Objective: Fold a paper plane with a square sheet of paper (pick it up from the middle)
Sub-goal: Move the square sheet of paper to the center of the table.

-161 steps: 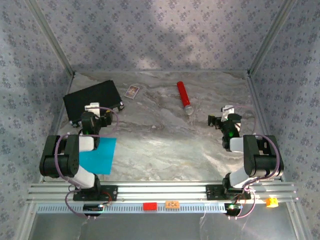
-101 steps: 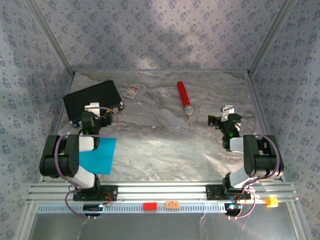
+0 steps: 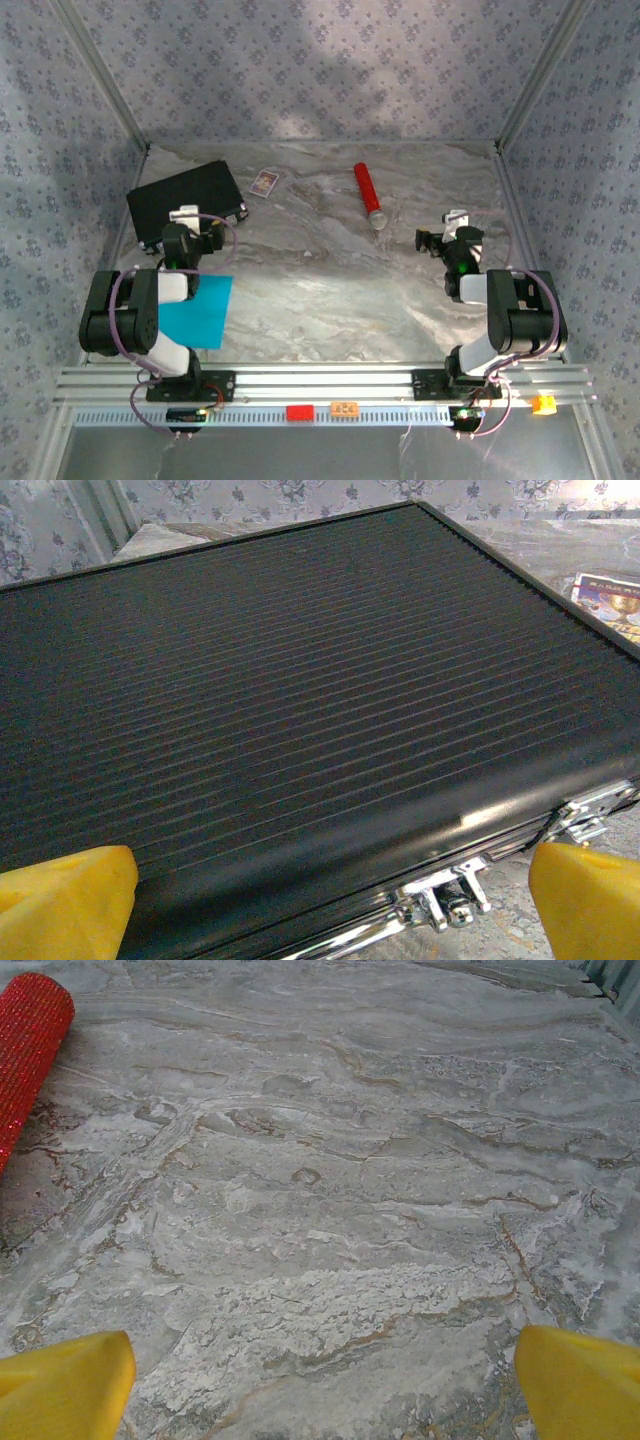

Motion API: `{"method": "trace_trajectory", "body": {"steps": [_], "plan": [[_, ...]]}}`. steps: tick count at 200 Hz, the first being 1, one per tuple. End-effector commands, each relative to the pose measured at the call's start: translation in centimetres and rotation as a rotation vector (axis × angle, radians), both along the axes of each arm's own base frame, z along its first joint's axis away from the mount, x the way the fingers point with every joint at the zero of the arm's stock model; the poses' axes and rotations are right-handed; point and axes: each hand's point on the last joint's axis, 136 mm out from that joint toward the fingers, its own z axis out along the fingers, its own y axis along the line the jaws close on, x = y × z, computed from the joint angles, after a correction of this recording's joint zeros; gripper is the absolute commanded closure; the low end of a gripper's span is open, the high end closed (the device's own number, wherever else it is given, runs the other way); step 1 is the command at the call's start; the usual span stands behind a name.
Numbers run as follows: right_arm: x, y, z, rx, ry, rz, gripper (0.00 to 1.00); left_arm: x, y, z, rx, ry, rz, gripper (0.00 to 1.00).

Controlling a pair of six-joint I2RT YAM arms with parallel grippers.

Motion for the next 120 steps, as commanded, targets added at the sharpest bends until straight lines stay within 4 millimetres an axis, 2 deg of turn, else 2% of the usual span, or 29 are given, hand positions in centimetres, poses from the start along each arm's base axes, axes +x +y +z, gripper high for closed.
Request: {"method": "trace_trajectory", "body": {"steps": [1,43,65,96,120], "plan": [[0.5,-0.1,0.5,-0.004,-0.016,-0.007,0.01,0.1,-0.5,-0.5,-0.017,0.015,-0.030,0.00],[0.3,0.2,0.7,-0.029,-0.029,-0.010,0.01,-0.5,-1.2,-0.1,-0.003,-0.014,-0.063,0.00],[0.2,-0.3,1.3,-0.038,-0.034,-0.046,0.01,-1.3,-1.1,1.2,0.001,-0.054,-0.047,0.01],[0.1,-0.2,3.4,-0.030,0.009,-0.051,0.02,-2.0,-0.5,3.1,-0.030,-0.008,-0.007,0.01],[-0.6,-0.5,6.4,0.014,-0.002,-0.100,0.01,-3.5,1.7,4.8,-0.141,0.024,0.179,0.00]]}}
